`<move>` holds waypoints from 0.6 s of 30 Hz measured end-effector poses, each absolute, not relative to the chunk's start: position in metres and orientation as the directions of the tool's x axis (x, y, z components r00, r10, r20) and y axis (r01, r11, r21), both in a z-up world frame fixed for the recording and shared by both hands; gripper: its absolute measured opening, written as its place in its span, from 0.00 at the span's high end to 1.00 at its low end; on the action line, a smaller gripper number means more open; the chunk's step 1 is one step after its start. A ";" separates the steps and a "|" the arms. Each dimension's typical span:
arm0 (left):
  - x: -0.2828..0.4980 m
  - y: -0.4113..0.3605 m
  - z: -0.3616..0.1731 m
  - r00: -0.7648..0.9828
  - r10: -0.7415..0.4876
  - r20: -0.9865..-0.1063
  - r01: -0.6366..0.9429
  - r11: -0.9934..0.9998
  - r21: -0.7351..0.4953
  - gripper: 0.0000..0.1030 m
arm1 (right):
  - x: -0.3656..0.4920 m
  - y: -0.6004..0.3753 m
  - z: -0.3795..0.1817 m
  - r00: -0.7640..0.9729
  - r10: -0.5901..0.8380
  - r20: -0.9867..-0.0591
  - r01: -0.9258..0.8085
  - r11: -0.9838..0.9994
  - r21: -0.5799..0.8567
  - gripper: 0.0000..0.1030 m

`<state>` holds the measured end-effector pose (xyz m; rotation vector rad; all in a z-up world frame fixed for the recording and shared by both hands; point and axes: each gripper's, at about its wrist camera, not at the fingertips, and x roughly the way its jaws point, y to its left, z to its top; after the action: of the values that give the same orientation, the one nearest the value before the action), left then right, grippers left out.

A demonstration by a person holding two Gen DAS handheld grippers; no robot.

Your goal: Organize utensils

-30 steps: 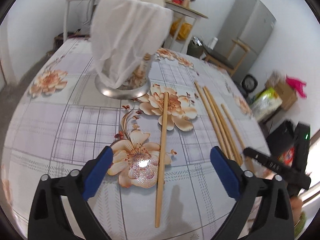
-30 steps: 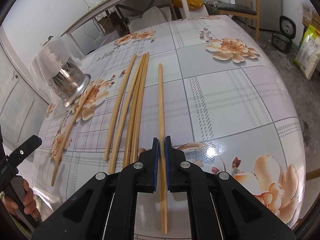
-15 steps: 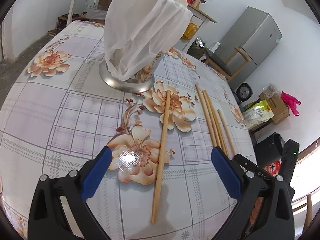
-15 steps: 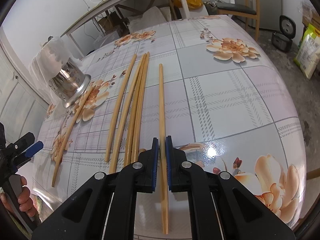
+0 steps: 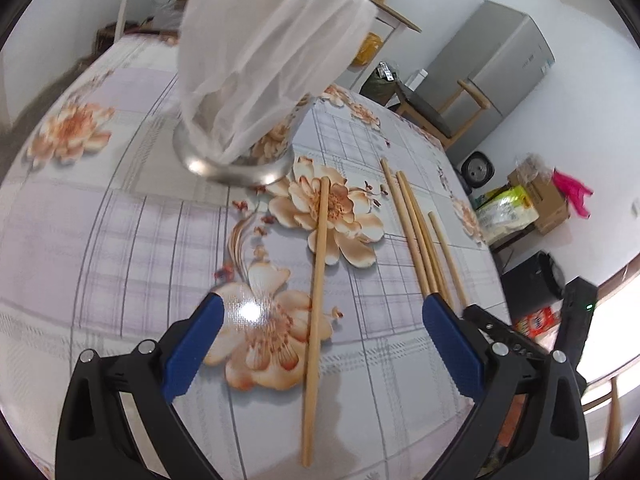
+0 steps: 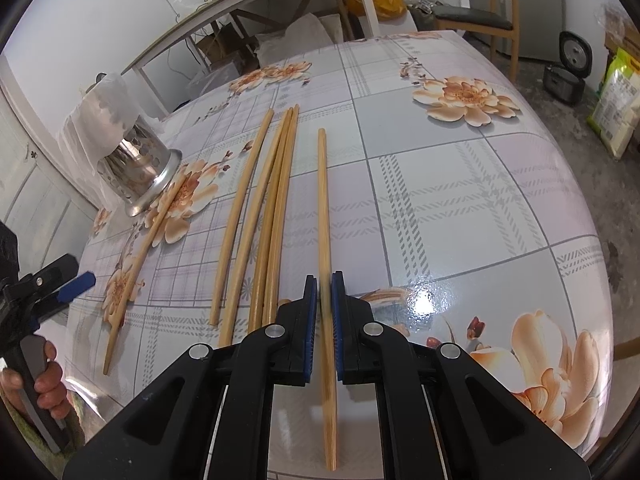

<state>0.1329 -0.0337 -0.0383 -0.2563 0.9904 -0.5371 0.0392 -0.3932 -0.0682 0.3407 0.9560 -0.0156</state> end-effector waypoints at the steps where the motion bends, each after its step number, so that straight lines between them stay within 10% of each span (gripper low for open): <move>1: 0.135 -0.037 -0.038 0.439 -0.526 -0.728 0.329 0.848 -0.414 0.06 | 0.039 -0.393 -0.068 0.580 0.136 -0.803 0.163 0.947 0.278 0.93; 12: 0.141 -0.088 -0.040 0.543 -0.308 -0.781 0.485 0.874 -0.007 0.06 | 0.039 -0.394 -0.069 0.579 0.140 -0.803 0.164 0.945 0.283 0.93; 18: 0.157 -0.106 -0.035 0.554 -0.319 -0.769 0.518 0.855 0.018 0.19 | 0.038 -0.394 -0.069 0.577 0.145 -0.804 0.165 0.943 0.289 0.93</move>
<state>0.1573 -0.1064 -0.0353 0.2553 0.8500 -0.5013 0.0384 -0.3940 -0.0695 0.3524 0.9610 -0.0116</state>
